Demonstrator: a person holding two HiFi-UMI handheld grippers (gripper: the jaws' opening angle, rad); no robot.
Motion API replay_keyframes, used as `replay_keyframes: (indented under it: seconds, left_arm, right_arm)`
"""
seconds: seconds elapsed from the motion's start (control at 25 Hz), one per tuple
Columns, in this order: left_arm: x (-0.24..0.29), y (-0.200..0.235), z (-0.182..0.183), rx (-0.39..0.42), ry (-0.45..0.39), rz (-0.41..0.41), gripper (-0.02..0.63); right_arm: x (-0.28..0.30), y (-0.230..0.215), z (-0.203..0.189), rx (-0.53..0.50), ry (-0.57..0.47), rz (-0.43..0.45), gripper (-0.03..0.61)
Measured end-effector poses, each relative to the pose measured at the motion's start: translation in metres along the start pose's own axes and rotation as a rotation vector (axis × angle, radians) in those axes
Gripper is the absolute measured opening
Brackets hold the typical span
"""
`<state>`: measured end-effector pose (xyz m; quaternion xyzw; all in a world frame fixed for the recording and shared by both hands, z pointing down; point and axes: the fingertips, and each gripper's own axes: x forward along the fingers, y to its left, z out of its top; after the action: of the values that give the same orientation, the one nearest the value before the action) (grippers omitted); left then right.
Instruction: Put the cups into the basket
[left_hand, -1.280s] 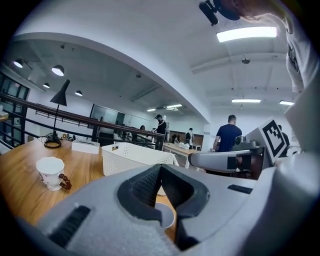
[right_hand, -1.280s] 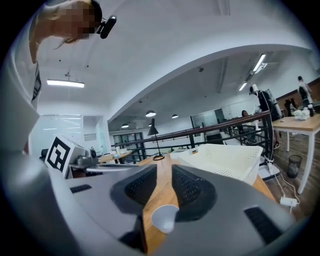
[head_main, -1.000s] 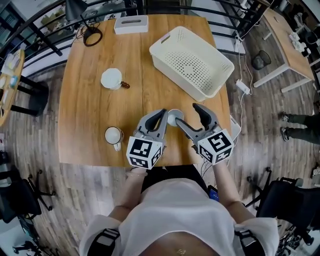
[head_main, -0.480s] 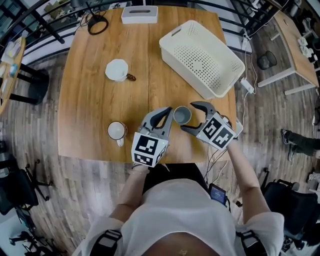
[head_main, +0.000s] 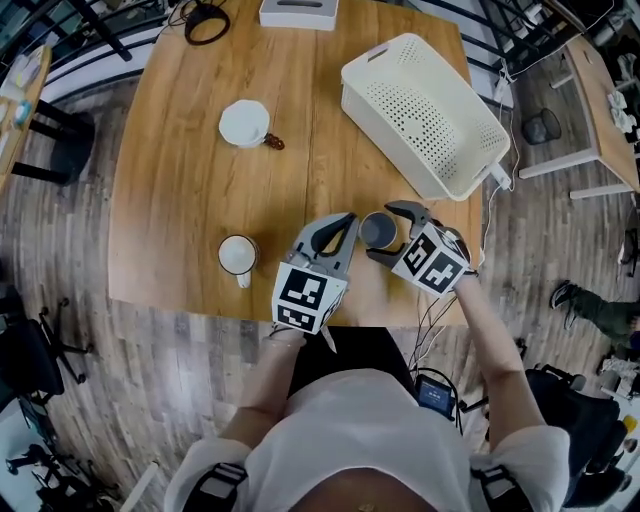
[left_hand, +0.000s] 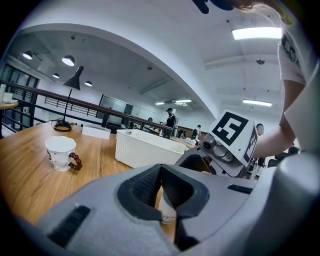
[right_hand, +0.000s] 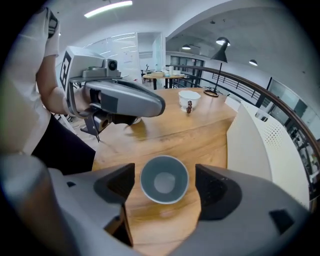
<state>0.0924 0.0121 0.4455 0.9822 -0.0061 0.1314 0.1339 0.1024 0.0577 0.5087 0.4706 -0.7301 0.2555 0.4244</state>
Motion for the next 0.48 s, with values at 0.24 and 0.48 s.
replay_keyframes:
  seconds: [0.24,0.48]
  left_arm:
    - [0.004,0.006,-0.009,-0.031,0.006,-0.003,0.008]
    - [0.005,0.006,-0.014,-0.043,0.007,-0.005,0.008]
  right_arm:
    - [0.011,0.005,-0.003,-0.003,0.035,0.051,0.37]
    - [0.025,0.004,-0.007,-0.012,0.064,0.053,0.38]
